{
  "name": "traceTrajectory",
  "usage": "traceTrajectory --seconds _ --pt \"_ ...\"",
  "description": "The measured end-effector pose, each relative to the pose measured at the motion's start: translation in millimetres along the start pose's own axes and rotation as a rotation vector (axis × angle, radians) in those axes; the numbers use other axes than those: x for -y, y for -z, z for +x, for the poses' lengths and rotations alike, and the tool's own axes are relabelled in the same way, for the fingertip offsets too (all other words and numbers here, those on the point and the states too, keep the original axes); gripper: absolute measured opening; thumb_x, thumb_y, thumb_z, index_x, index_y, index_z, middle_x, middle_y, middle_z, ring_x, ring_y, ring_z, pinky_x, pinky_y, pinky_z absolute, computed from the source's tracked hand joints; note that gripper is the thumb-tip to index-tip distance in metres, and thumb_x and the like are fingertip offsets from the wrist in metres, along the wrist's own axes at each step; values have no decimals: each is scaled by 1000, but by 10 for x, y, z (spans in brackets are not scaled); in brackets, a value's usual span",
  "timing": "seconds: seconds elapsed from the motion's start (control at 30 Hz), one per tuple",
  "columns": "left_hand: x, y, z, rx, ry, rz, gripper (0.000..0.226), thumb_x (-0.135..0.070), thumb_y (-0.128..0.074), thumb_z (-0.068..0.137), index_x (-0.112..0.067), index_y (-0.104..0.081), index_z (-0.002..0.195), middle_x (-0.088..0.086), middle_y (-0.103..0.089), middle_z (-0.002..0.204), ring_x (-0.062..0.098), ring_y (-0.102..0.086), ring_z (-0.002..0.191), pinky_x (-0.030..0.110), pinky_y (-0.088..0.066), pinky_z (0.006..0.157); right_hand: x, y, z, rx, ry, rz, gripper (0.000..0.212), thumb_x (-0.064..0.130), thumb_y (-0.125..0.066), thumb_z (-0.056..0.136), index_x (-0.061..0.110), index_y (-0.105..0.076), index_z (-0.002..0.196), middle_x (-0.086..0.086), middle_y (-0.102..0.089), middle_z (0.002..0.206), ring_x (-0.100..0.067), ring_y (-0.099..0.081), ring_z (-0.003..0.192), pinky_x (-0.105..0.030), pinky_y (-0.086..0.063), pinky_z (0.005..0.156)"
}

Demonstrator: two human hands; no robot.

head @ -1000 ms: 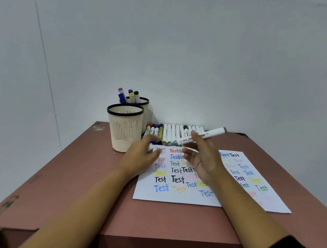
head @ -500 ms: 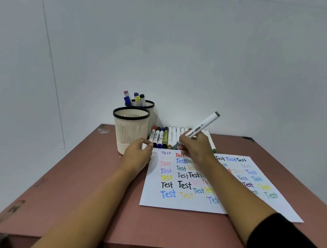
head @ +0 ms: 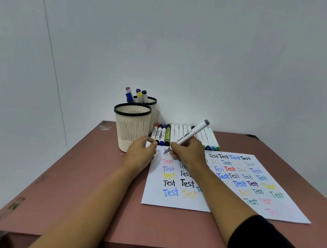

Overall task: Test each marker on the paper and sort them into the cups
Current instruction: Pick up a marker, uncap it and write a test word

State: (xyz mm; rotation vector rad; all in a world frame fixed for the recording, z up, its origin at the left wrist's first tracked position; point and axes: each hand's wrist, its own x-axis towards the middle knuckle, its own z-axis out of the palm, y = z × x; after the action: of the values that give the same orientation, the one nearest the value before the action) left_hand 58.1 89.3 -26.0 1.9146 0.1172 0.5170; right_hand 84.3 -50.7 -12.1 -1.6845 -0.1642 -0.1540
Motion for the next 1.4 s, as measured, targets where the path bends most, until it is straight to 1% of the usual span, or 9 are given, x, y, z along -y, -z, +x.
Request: traceTrajectory --seconds 0.27,0.4,0.57,0.77,0.9,1.0,1.13,1.33,1.4 --pt "-11 -2 -15 -5 -5 7 15 -21 -51 92 -11 -61 97 0 -61 72 8 -55 58 28 -48 67 -14 -20 -5 -35 28 -45 9 3 -65 80 8 -58 77 -9 -66 69 -17 -63 58 -33 -59 67" --pt "-23 0 -20 -1 -9 15 13 -20 -51 92 -13 -61 96 -1 -61 71 8 -55 59 30 -48 72 -10 -8 -10 -54 20 -28 11 4 -66 81 9 -57 78 -8 -66 70 -17 -63 58 -34 -58 69" --pt "-21 -4 -18 1 -8 9 13 -20 -51 92 -12 -60 97 2 -61 74 7 -55 58 21 -43 58 -9 -17 -12 -27 20 -56 9 5 -66 80 7 -57 78 -9 -67 70 -18 -63 59 -34 -58 68" --pt "-14 -10 -14 7 -5 -6 12 -20 -51 92 -12 -60 95 2 -61 73 9 -55 58 25 -45 61 25 0 -51 19 26 -49 10 4 -65 78 6 -56 77 -10 -64 66 -17 -59 54 -29 -55 56" --pt "-21 -10 -11 6 -13 3 13 -19 -50 92 -11 -60 96 0 -60 71 8 -55 58 24 -45 60 2 17 -28 -46 8 23 9 4 -65 79 5 -57 77 -13 -67 69 -14 -58 50 -26 -52 51" --pt "-28 -12 -11 4 -15 12 13 -19 -51 92 -11 -60 96 1 -61 73 8 -55 57 26 -46 62 -3 17 -16 -60 2 27 10 4 -66 80 7 -56 77 -13 -67 70 -14 -59 51 -26 -53 53" --pt "-35 -15 -17 1 -18 -1 11 -17 -50 93 -11 -59 93 5 -61 86 3 -54 55 19 -41 54 12 -1 -35 -40 19 -12 12 3 -66 79 8 -55 78 -11 -64 69 -14 -60 52 -23 -55 53" --pt "-35 -18 -11 3 -13 18 10 -18 -50 93 -12 -59 92 7 -62 87 2 -54 55 15 -42 52 3 10 -28 -53 29 -25 13 4 -67 80 10 -55 77 -9 -65 68 -16 -61 55 -31 -57 63" --pt "-33 -18 -10 3 -8 9 10 -18 -50 92 -12 -59 92 5 -61 84 3 -54 55 17 -42 53 11 5 -36 -27 23 -16 13 3 -66 80 9 -55 77 -11 -65 69 -17 -61 55 -29 -57 60"
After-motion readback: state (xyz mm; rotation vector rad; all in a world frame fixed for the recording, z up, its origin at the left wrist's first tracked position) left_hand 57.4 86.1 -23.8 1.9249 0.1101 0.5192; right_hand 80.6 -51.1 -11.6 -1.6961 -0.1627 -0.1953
